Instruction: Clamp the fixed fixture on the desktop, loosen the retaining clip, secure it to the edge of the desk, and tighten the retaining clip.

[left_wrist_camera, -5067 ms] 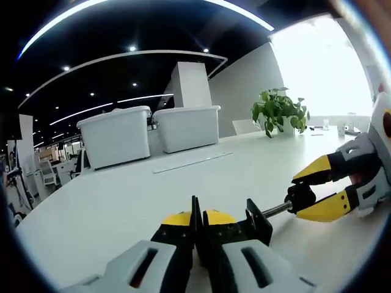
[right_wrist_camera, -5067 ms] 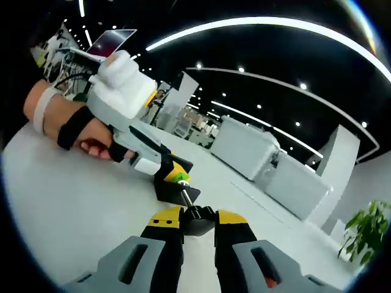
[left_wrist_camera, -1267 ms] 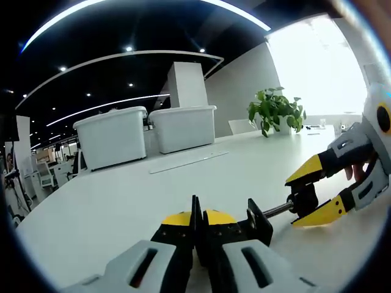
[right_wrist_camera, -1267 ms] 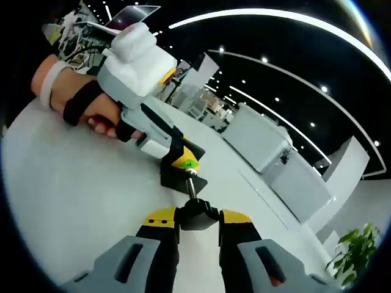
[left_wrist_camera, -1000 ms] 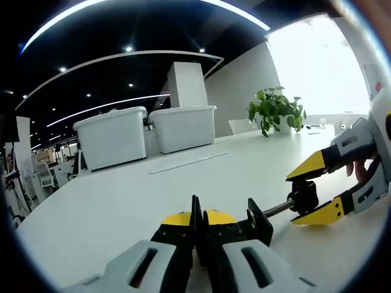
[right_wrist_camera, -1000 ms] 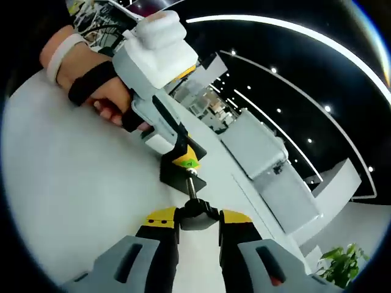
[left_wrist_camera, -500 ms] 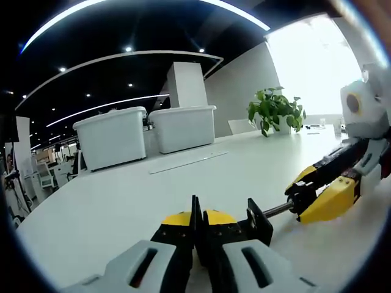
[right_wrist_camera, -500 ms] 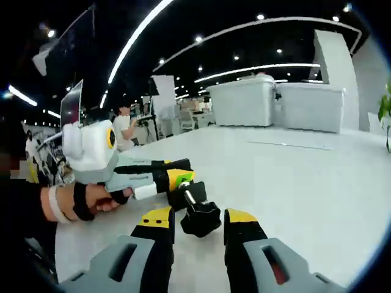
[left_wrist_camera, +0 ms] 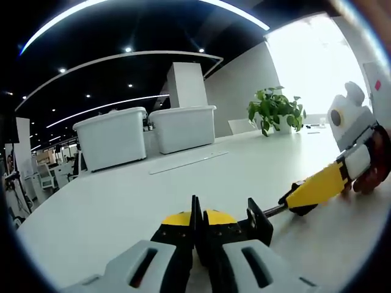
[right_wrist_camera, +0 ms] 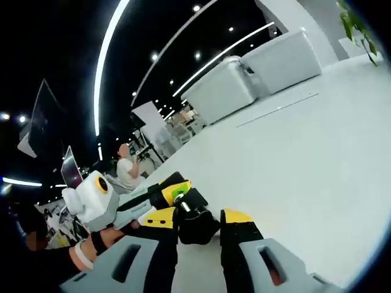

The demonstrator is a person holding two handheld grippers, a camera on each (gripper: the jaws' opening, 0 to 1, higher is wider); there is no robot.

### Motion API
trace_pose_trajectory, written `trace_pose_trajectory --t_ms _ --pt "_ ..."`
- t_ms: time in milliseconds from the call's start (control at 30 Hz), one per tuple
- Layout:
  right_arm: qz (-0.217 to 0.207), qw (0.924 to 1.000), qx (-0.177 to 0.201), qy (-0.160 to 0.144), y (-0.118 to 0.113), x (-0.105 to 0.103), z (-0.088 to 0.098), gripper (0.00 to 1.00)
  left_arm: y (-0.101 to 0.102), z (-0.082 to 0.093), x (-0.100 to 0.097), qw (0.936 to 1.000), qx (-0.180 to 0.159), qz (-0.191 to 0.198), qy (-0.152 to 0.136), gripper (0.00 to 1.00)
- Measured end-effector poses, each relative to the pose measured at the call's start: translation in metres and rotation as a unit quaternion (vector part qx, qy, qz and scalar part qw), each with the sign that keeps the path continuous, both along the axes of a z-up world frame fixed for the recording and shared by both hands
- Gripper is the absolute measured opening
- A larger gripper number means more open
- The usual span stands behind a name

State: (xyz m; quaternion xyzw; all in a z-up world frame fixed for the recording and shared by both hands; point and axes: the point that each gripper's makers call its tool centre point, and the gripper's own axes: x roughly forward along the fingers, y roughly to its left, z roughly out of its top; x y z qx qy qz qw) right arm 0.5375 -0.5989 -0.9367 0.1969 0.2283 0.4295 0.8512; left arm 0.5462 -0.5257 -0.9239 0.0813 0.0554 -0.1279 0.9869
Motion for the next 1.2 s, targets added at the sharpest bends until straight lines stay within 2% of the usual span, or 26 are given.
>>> trace_pose_trajectory --t_ms 100,133,200,267,333,400,433,467,567,600,667,733,767,800,833,867,1000,1033,1067,1100,1133,1167,1200 --pt "0.0 1.0 -0.005 -0.008 0.001 0.0 0.001 0.24 0.0 0.0 0.0 1.0 0.0 0.0 0.0 0.06" --pt "0.004 0.9993 -0.02 -0.032 0.002 0.002 0.002 0.24 0.0 0.0 0.0 1.0 0.0 0.001 0.0 0.06" --pt "0.022 0.9929 -0.063 -0.099 0.004 0.002 0.005 0.24 0.001 0.0 -0.001 1.0 -0.002 0.003 0.001 0.06" --pt "0.02 0.986 -0.084 -0.143 0.005 -0.001 0.007 0.23 0.001 0.0 -0.001 1.0 -0.001 0.002 0.0 0.06" --pt "0.02 0.9729 -0.116 -0.199 0.006 -0.002 0.01 0.23 0.001 0.0 -0.001 1.0 -0.001 0.002 0.0 0.06" --pt "0.022 0.9552 -0.147 -0.256 0.008 -0.004 0.012 0.23 0.001 0.0 0.0 1.0 -0.001 0.003 0.0 0.06" --pt "0.024 0.9406 -0.169 -0.294 0.009 -0.005 0.014 0.23 0.002 0.0 0.0 1.0 -0.001 0.004 0.001 0.06" --pt "0.029 0.9149 -0.203 -0.348 0.01 -0.008 0.015 0.23 0.002 0.0 0.0 1.0 -0.001 0.005 0.001 0.06" --pt "0.034 0.8582 -0.265 -0.438 0.013 -0.013 0.017 0.23 0.003 0.0 0.0 1.0 -0.001 0.006 0.001 0.06" --pt "0.035 0.8479 -0.278 -0.45 0.013 -0.01 0.016 0.23 0.003 0.0 0.0 1.0 -0.001 0.006 0.001 0.06" --pt "0.034 0.8475 -0.278 -0.451 0.014 -0.008 0.015 0.23 0.003 0.0 0.001 1.0 -0.001 0.007 0.001 0.06" --pt "0.035 0.8321 -0.291 -0.471 0.013 -0.008 0.016 0.23 0.003 0.0 0.001 1.0 0.0 0.007 0.001 0.06" --pt "0.034 0.8222 -0.302 -0.482 0.013 -0.008 0.016 0.23 0.003 0.0 0.001 1.0 0.0 0.007 0.001 0.06" --pt "0.034 0.8089 -0.314 -0.496 0.012 -0.01 0.017 0.23 0.003 0.0 0.001 1.0 0.0 0.007 0.001 0.06" --pt "0.035 0.7917 -0.328 -0.514 0.013 -0.011 0.018 0.23 0.003 0.0 0.001 1.0 -0.001 0.007 0.001 0.06" --pt "0.033 0.7824 -0.333 -0.525 0.012 -0.014 0.02 0.23 0.003 0.0 0.001 1.0 -0.001 0.007 0.001 0.06" --pt "0.031 0.7854 -0.332 -0.522 0.015 -0.011 0.017 0.23 0.004 -0.001 0.002 1.0 -0.001 0.007 0.002 0.06" --pt "0.031 0.7836 -0.333 -0.524 0.015 -0.011 0.017 0.23 0.004 -0.001 0.002 1.0 -0.001 0.007 0.002 0.06" --pt "0.032 0.7769 -0.338 -0.531 0.016 -0.011 0.017 0.24 0.004 -0.001 0.002 1.0 -0.001 0.008 0.002 0.06" --pt "0.031 0.7735 -0.34 -0.534 0.016 -0.011 0.017 0.24 0.004 -0.001 0.002 1.0 -0.001 0.008 0.002 0.06" --pt "0.03 0.7737 -0.339 -0.534 0.016 -0.01 0.018 0.24 0.004 -0.001 0.002 1.0 -0.001 0.009 0.002 0.06" --pt "0.028 0.7785 -0.336 -0.53 0.016 -0.008 0.018 0.24 0.005 -0.001 0.002 1.0 -0.001 0.008 0.002 0.06" --pt "0.025 0.7878 -0.331 -0.519 0.015 -0.006 0.017 0.24 0.004 -0.001 0.002 1.0 0.0 0.008 0.001 0.06"
